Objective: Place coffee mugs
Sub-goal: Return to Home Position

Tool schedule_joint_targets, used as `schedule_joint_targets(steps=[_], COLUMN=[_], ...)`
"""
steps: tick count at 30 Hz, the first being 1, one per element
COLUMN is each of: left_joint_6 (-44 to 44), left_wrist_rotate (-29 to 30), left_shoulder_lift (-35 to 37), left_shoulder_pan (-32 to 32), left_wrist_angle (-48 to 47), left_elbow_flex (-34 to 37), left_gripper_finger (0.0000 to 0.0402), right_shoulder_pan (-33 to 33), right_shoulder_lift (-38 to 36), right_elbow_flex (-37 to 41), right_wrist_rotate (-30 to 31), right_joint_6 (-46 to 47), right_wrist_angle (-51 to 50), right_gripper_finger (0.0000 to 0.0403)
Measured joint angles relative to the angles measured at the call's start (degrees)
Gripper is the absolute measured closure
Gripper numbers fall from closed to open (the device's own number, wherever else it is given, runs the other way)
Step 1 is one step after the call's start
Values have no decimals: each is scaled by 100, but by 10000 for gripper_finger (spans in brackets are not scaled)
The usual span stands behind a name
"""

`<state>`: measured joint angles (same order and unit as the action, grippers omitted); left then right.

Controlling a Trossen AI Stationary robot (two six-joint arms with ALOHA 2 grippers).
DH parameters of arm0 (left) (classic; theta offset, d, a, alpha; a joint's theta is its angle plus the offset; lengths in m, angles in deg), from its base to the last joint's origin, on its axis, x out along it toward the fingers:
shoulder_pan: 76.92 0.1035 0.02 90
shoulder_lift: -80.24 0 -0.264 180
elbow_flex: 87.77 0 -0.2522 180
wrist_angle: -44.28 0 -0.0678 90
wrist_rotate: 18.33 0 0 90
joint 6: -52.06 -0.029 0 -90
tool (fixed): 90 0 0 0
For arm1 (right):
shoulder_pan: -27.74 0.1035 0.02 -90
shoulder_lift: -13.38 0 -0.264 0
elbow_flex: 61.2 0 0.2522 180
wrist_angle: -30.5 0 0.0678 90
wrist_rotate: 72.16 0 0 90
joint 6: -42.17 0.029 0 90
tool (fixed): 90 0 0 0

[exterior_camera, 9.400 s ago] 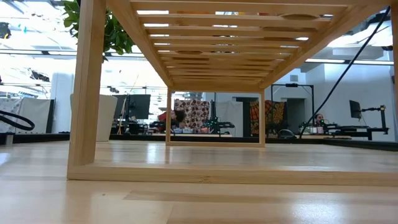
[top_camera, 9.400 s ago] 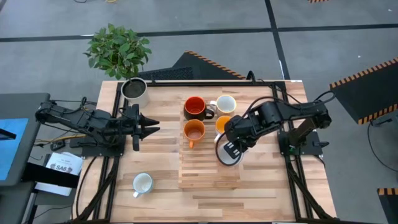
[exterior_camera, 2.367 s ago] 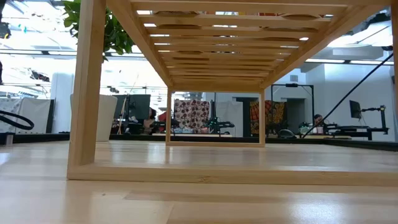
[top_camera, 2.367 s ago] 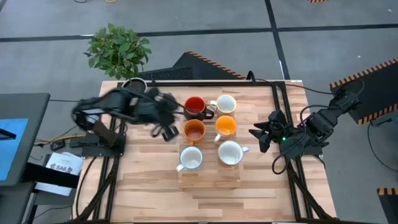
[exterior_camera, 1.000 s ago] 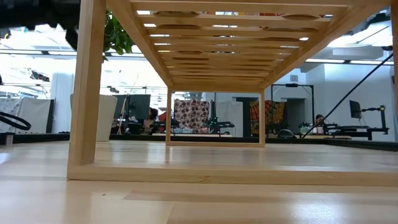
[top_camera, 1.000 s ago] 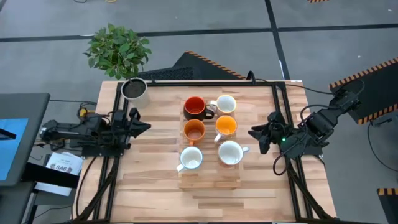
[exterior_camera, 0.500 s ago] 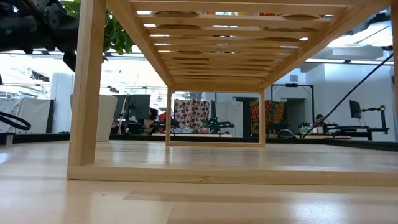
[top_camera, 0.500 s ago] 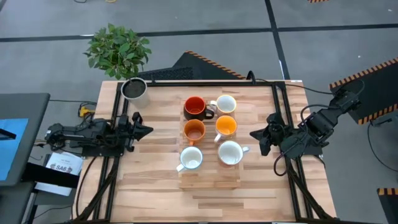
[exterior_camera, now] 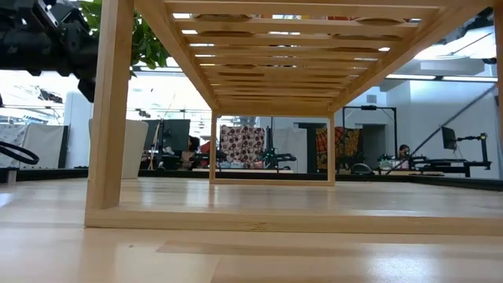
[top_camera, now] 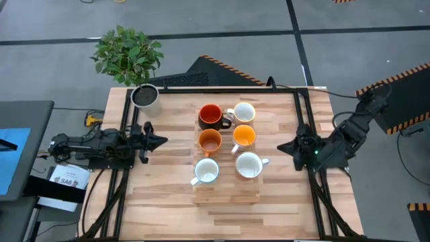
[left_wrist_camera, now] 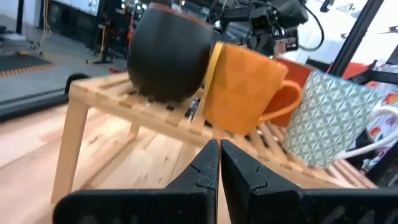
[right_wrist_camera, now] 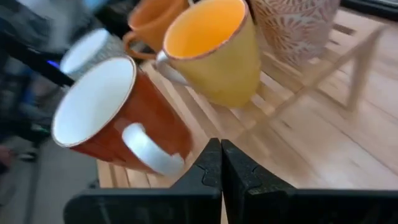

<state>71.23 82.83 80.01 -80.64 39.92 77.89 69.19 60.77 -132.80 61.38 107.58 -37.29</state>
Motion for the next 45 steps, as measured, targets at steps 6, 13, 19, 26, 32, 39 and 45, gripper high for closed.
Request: schedule_joint_targets(steps=[6,13,19,26,32,39,45], left_joint_6=[56,58,58,58,58,58,58], left_wrist_rotate=[0,-38,-37,-35,-25,-22,-20], left_shoulder_lift=[0,-13,-15,-15,-15,-15,-13], left_shoulder_pan=[0,0,0,0,0,0,0], left_wrist_angle=[-574,-800,-824,-843,-850,-854,-856], left_elbow_flex=[4,-46,-53,-61,-66,-70,-72], left_gripper_finger=[402,402,402,401,401,401,401], right_shoulder_pan=[-550,-2081,-3132,-3871,-4224,-4315,-4351], right_shoulder_lift=[-1652,-3508,-4300,-4658,-4729,-4727,-4714], right_elbow_flex=[1729,2923,3663,4678,5059,5587,5738], right_wrist_rotate=[-182,-1490,-2480,-3447,-3632,-3752,-3732], right_joint_6=[-2026,-3389,-3617,-3729,-4353,-4623,-5295], right_wrist_angle=[2435,3521,3877,5030,5155,5286,5660], right_gripper_finger=[386,386,386,386,382,383,383])
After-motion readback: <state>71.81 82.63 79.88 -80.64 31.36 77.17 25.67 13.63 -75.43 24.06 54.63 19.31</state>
